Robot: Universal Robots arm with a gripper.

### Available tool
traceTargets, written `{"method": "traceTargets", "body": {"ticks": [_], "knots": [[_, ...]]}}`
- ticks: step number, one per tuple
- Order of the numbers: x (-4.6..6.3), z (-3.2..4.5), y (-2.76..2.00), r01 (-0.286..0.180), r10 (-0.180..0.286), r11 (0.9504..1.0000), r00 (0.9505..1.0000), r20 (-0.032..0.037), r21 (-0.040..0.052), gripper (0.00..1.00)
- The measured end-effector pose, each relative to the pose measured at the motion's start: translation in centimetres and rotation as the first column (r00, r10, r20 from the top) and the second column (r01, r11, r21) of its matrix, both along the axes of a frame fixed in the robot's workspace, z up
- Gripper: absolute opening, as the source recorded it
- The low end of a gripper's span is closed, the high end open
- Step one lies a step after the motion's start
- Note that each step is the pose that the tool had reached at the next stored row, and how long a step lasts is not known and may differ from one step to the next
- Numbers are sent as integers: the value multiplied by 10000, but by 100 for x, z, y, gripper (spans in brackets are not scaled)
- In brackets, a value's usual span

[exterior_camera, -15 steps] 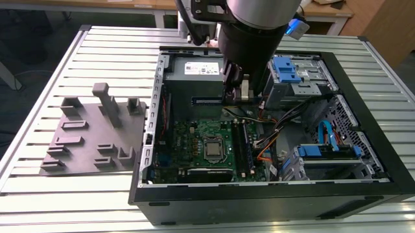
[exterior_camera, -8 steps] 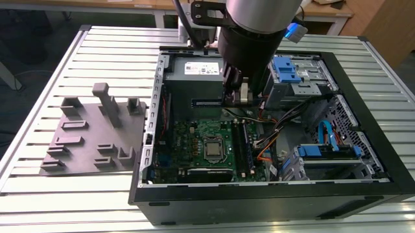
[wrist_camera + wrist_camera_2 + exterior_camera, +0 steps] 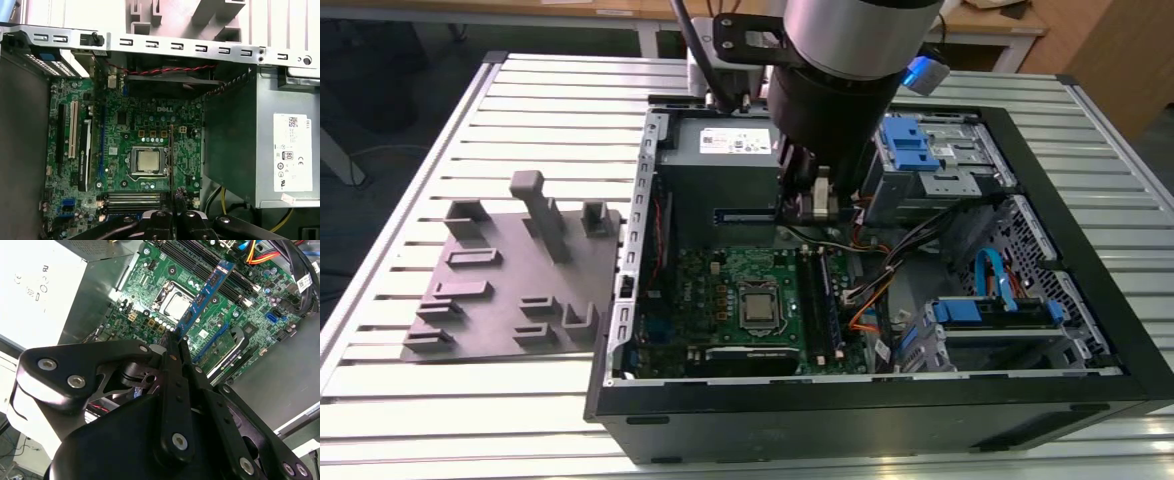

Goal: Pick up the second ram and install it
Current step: 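Pick up the second ram and move it above second insertion slot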

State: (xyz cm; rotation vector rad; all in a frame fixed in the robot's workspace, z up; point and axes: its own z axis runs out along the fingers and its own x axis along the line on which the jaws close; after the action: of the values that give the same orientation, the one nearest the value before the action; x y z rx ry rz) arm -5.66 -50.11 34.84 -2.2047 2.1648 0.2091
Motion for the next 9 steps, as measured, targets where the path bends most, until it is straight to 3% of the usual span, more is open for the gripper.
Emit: {"method": "traceTargets", "body": {"ticks": [9], "knots": [[0,-61,-2,1,-1,10000,10000,1,1,14]]}}
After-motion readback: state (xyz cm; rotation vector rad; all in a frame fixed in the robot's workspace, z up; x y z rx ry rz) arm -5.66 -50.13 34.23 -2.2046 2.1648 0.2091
